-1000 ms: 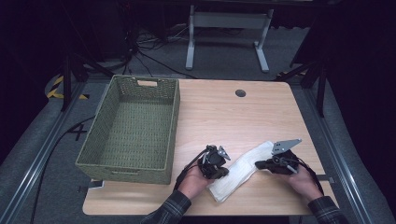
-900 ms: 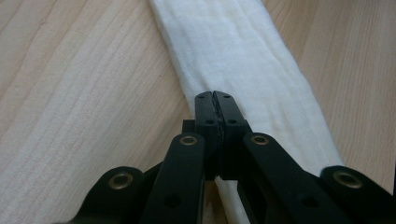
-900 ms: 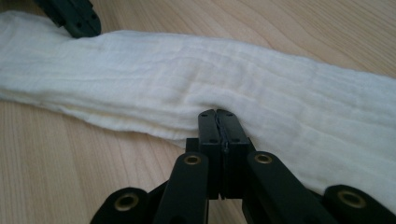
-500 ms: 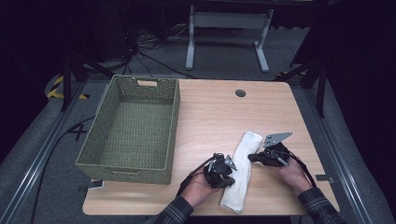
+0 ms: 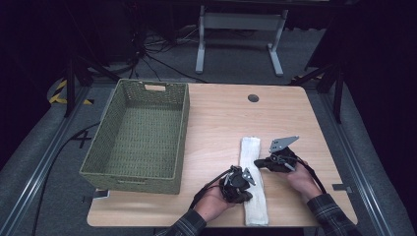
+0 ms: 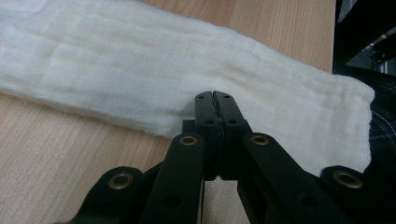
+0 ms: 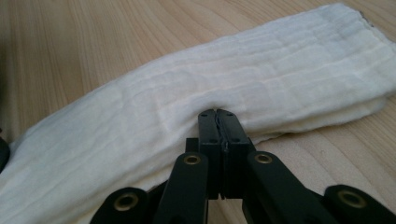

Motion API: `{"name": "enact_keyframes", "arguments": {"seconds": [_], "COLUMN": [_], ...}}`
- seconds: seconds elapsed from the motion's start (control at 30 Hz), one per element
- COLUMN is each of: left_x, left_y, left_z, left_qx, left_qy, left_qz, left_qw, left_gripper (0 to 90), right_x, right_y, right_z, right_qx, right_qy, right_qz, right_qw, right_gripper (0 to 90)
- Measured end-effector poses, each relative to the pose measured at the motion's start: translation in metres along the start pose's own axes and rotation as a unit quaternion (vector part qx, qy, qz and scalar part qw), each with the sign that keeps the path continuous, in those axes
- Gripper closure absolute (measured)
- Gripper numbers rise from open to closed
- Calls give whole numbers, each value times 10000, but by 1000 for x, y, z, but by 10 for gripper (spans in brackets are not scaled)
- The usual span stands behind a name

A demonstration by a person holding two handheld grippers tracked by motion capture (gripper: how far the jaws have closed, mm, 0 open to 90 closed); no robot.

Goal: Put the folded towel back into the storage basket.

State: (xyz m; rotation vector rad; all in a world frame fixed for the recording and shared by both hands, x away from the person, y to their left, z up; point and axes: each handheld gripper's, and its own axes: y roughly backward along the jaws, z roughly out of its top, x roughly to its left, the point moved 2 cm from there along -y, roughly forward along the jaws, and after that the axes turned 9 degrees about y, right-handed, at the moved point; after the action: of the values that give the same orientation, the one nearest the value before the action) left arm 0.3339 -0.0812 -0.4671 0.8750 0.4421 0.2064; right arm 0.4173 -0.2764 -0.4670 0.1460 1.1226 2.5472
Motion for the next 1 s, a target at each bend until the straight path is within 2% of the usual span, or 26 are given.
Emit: {"name": "enact_keyframes", "arguments": {"seconds": [0.07,0.17,0.27,0.3,0.47,0.5,0.53,0.6,0.73,0.9,1.0], "left_x": [4,10,17,19,33,33,35,38,42,43,45], "left_y": [3,10,15,16,25,25,27,28,30,32,32], "left_z": [0,0,-4,-4,-8,-8,-8,-9,-11,-11,-11], "left_qx": [-48,-145,-189,-230,-366,-366,-392,-424,-416,-487,-481], "left_qy": [-53,26,115,95,241,241,283,330,319,377,350], "left_qz": [1,63,174,206,379,379,416,445,471,510,510], "left_qw": [10000,9999,9996,9995,9983,9983,9980,9976,9975,9968,9969], "left_gripper": [896,888,861,847,736,700,700,639,580,534,527], "right_x": [0,2,7,9,27,27,32,43,61,75,78], "right_y": [3,11,20,22,30,30,30,28,21,13,11], "right_z": [0,1,2,3,4,4,4,5,7,5,4], "right_qx": [-65,-164,-295,-333,-408,-408,-404,-390,-341,-227,-184], "right_qy": [-11,58,83,118,284,284,351,547,731,874,954], "right_qz": [32,79,256,309,624,624,703,842,1148,1182,1155], "right_qw": [10000,9998,9992,9989,9968,9968,9961,9942,9901,9889,9885], "right_gripper": [895,845,794,772,621,621,582,513,416,303,280]}}
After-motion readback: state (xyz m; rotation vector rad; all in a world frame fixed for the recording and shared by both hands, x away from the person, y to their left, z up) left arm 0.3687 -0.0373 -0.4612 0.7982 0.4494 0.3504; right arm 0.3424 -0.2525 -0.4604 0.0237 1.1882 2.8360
